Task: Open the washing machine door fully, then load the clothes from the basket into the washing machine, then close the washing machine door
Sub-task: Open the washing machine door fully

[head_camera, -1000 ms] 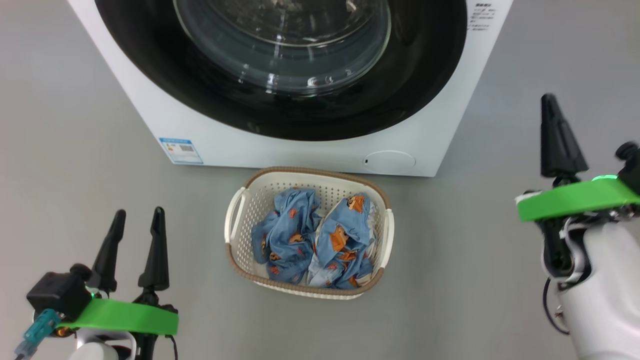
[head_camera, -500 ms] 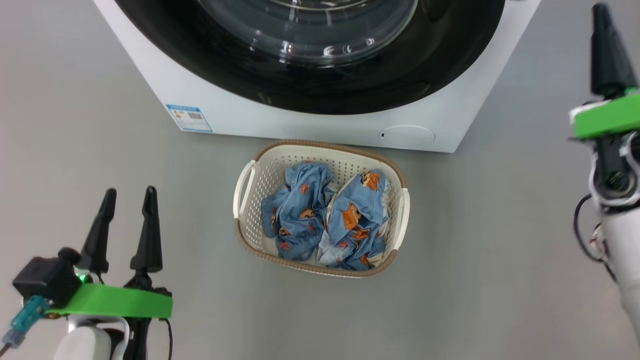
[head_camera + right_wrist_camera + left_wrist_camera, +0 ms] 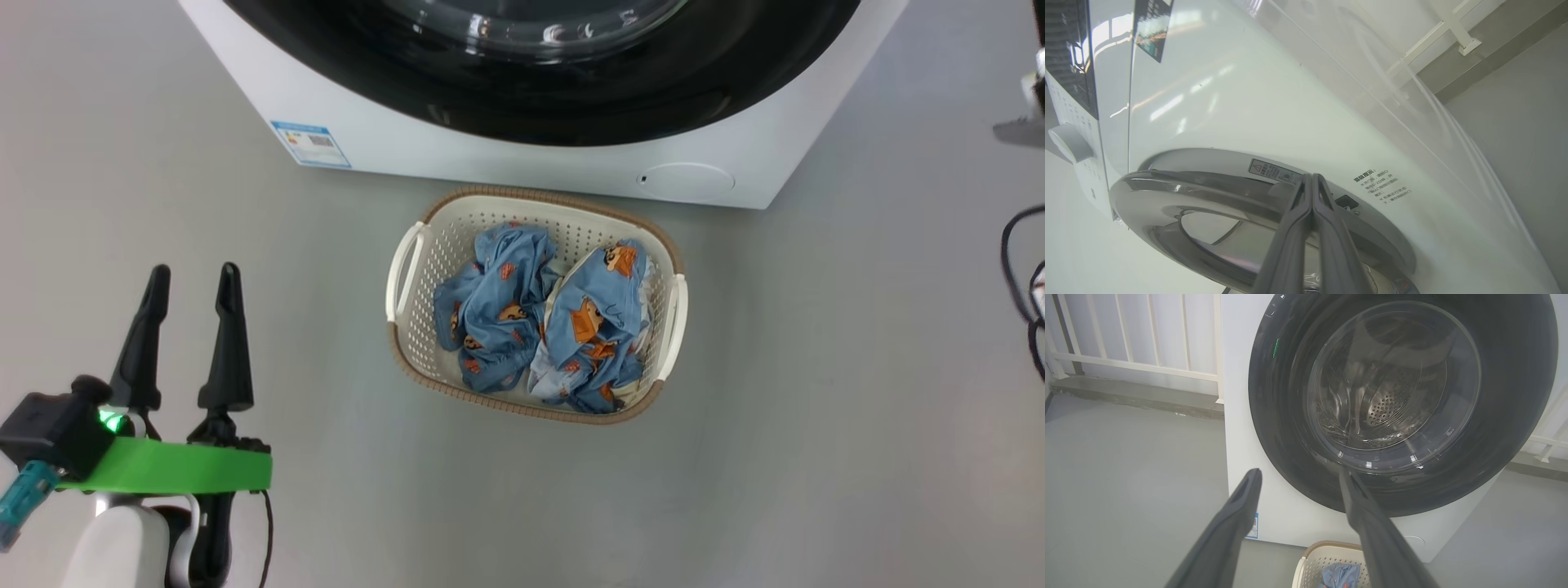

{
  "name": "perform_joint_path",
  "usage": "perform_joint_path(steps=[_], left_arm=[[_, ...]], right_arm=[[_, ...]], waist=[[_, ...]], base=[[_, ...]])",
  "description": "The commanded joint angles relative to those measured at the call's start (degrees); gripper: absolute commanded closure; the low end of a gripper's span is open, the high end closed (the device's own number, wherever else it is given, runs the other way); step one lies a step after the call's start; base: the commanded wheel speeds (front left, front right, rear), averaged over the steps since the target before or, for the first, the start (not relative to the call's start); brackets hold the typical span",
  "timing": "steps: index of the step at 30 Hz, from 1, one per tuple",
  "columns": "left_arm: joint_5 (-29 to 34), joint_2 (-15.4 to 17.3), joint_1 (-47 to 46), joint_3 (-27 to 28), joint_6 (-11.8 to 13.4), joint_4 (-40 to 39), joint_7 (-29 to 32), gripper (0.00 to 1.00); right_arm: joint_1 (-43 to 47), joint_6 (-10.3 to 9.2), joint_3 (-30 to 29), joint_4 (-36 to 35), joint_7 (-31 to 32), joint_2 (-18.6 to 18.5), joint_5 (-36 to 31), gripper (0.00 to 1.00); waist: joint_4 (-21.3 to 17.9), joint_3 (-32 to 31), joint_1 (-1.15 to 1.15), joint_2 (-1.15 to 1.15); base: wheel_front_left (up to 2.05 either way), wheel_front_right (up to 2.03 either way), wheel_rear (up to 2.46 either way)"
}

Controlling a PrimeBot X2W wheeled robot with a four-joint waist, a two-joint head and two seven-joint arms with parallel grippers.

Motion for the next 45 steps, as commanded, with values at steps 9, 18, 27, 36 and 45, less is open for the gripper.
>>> perform_joint_path(steps=[9,18,27,36,45], left_arm=[[0.6,1.7,-2.2,1.6,-0.1,-1.9,-0.5,0.00],[0.3,1.2,-3.2,1.2,-0.1,-2.0,-0.5,0.00],[0.0,0.8,-4.0,0.9,-0.1,-2.0,-0.5,0.00],[-0.4,0.4,-4.6,0.6,-0.1,-1.4,-0.5,0.00],[-0.4,0.6,-4.7,0.7,-0.1,0.0,-0.5,0.00]], right_arm=[[-7.9,0.32,-1.7,4.0,9.2,-0.3,9.1,1.00],[-14.0,0.32,-1.7,8.5,15.6,-1.0,11.9,1.00],[-19.4,0.32,-0.5,13.4,21.3,-1.4,11.8,1.00],[-22.8,0.32,1.0,15.5,24.5,-0.4,10.8,1.00],[-21.8,0.32,2.9,16.0,27.8,1.4,10.3,1.00]], waist=[[1.1,2.7,0.00,0.00],[1.9,4.8,0.00,0.00],[2.7,6.8,0.00,0.00],[3.4,7.6,0.00,0.00],[3.9,6.2,0.00,0.00]], base=[[0.00,0.00,0.00],[0.00,0.00,0.00],[0.00,0.00,0.00],[0.00,0.00,0.00],[0.00,0.00,0.00]])
